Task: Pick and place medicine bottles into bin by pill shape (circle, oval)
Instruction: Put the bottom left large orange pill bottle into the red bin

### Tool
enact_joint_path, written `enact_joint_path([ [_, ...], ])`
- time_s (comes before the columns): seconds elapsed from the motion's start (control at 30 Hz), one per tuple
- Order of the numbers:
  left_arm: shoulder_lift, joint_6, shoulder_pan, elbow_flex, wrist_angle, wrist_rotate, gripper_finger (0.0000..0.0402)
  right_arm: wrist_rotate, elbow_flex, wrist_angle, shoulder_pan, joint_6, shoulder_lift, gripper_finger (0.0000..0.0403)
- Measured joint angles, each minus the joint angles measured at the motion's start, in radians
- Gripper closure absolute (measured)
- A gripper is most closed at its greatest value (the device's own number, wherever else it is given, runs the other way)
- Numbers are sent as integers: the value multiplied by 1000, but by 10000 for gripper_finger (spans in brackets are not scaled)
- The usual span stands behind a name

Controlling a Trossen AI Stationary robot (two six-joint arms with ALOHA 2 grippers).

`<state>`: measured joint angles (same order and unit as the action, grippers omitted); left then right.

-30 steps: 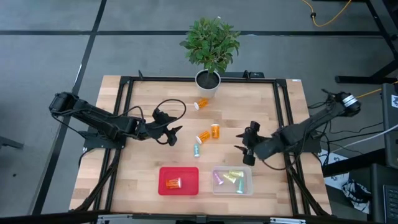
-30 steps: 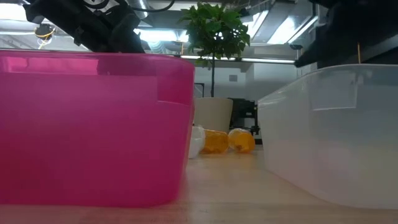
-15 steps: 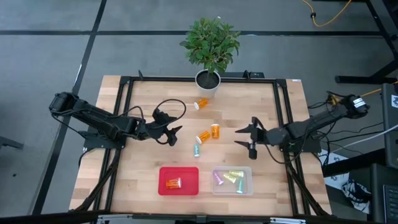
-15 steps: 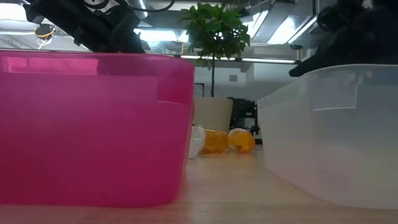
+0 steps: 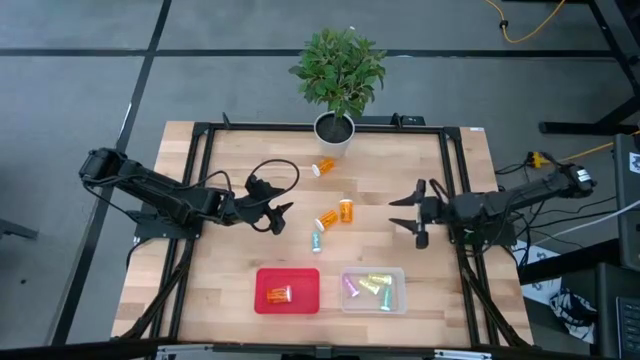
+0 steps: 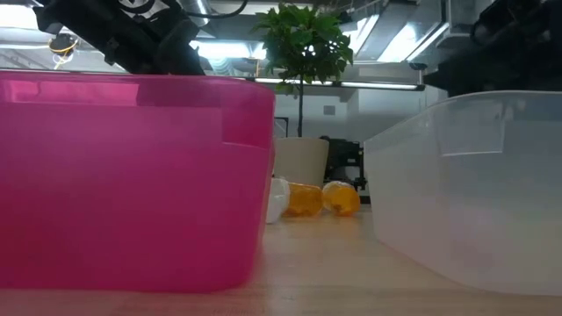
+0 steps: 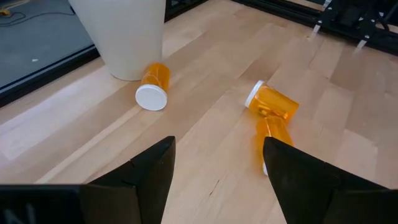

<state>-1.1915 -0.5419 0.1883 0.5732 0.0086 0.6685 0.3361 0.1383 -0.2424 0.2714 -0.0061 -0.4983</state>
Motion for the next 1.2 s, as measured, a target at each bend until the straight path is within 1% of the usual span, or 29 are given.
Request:
enact_joint_path([
  [0.07,0,0,0,0,0,0,165,-22,-14,-3,-10,-18,41,188],
  [0.17,0,0,0,0,0,0,165,-27,-49,-4,-27,-23,94,188],
  [0.3,0,0,0,0,0,0,165,-27,-98,-10,-47,-3,144,188],
  [0.4,0,0,0,0,0,0,165,-35,-119,-23,-67,-18,172,188],
  [0.63,0,0,0,0,0,0,165,-35,-126,1,-154,-56,205,188],
  [0.77,0,0,0,0,3,0,165,-67,-126,77,-206,-26,207,188],
  [0.87,0,1,0,0,39,-1,165,-75,-126,101,-227,-8,207,188],
  [0.93,-2,15,-1,0,91,-27,165,-57,-126,103,-234,-28,207,188],
  [1.07,-17,124,-5,0,258,-175,165,47,-126,103,-238,-12,207,188],
  [1.1,-29,132,-4,1,291,-192,165,66,-126,104,-238,3,207,188],
  [1.2,-56,133,-9,9,296,-192,165,89,-126,104,-238,28,207,188],
])
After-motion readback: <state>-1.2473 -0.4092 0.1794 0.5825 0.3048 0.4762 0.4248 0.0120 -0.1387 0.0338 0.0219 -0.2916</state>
